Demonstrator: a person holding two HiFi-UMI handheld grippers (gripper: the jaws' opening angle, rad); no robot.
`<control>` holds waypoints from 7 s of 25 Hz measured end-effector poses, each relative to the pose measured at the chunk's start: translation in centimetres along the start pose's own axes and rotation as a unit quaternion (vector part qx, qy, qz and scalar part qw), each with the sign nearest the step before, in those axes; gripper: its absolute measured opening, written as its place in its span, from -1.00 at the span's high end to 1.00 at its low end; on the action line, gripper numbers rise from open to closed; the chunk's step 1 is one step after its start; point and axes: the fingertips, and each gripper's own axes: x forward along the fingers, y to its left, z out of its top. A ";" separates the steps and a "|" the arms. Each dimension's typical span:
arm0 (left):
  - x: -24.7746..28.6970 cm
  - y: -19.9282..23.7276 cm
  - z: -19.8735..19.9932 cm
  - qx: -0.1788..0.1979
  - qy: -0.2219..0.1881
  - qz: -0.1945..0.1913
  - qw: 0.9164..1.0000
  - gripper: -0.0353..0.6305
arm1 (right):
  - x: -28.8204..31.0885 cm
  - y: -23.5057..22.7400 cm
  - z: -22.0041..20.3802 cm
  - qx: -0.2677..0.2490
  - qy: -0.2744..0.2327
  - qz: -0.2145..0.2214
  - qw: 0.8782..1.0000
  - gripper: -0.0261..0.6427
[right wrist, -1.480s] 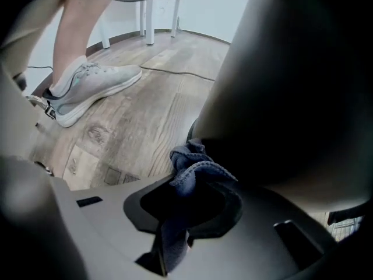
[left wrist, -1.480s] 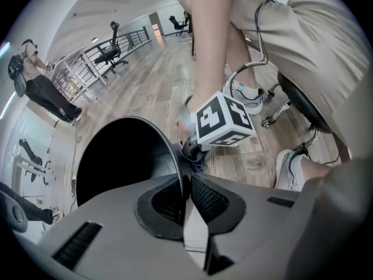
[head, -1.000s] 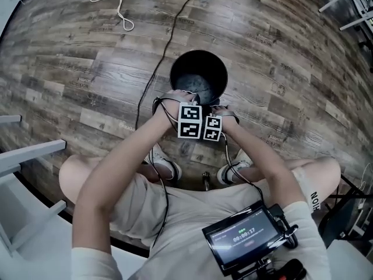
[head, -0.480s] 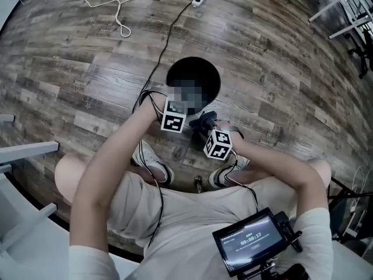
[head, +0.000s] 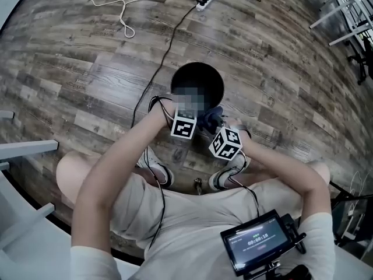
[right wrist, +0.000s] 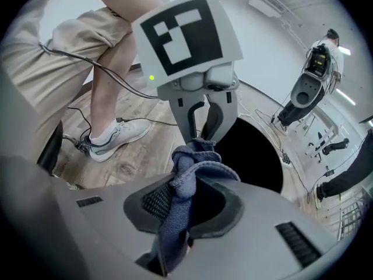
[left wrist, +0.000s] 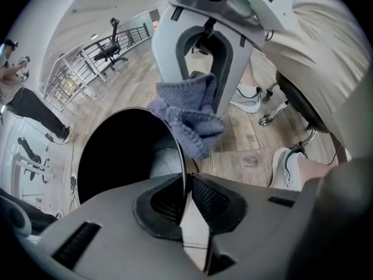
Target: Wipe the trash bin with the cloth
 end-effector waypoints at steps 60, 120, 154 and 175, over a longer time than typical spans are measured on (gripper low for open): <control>-0.6 1.3 -2.8 0.019 0.009 0.020 1.000 0.61 | 0.7 0.3 0.5 0.004 -0.018 0.003 1.000 0.69; -1.6 1.7 -3.2 0.006 -0.037 0.005 0.999 0.64 | 0.7 0.8 0.8 -0.020 -0.065 0.021 0.997 0.69; -1.2 1.4 0.5 -0.057 -0.082 -0.010 0.995 0.79 | 19.3 3.0 -11.1 0.027 0.088 0.045 0.995 0.69; -1.1 2.2 -3.9 -0.008 -0.021 0.042 0.999 0.53 | 1.2 1.2 1.8 0.006 -0.061 0.015 0.998 0.69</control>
